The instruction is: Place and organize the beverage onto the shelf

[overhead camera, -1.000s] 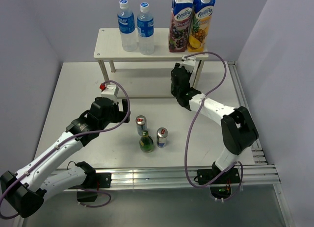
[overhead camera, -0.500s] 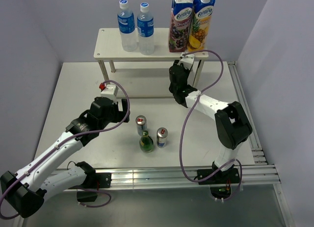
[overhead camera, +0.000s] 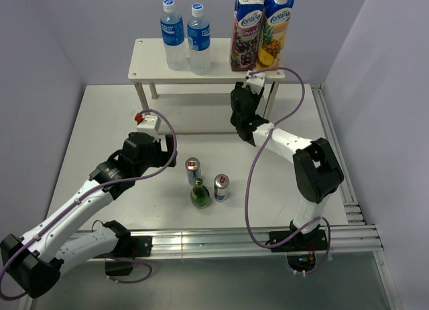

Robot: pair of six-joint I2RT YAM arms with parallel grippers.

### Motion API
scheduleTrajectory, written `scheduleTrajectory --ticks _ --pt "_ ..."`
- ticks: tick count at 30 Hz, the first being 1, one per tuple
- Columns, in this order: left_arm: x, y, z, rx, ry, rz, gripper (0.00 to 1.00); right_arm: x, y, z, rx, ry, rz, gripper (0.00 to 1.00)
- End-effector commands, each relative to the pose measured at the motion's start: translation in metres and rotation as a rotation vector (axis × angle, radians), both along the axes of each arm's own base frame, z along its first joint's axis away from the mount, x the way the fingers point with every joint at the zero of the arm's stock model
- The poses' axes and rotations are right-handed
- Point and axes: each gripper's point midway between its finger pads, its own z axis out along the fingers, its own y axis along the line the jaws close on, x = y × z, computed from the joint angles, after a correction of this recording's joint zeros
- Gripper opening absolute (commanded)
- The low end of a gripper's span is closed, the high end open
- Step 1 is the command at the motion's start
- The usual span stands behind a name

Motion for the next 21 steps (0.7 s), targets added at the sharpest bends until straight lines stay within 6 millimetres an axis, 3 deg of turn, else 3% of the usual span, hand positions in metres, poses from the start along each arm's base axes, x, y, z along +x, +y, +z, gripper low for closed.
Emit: scheduleTrajectory --ticks 1,4,7,8,11,21 --pt "0.003 -0.001 0.015 -0.033 -0.05 -0.007 0.95 0.008 0.002 0.008 0.02 -0.019 -0.005 0.57" --pt "0.003 -0.001 0.017 -0.036 -0.055 -0.005 0.95 0.006 0.003 0.002 0.02 -0.003 -0.002 0.6" --pt "0.003 0.0 0.018 -0.039 -0.059 -0.002 0.95 0.003 0.003 -0.001 0.018 0.008 0.004 0.73" --pt "0.002 0.001 0.019 -0.039 -0.059 0.0 0.95 0.001 0.005 0.001 0.02 0.006 0.011 0.85" --pt "0.002 0.001 0.02 -0.043 -0.064 0.003 0.95 -0.011 0.009 0.005 0.015 0.0 0.028 0.96" --pt "0.003 0.004 0.021 -0.045 -0.067 0.011 0.95 -0.066 0.009 0.031 0.052 -0.015 0.073 1.0"
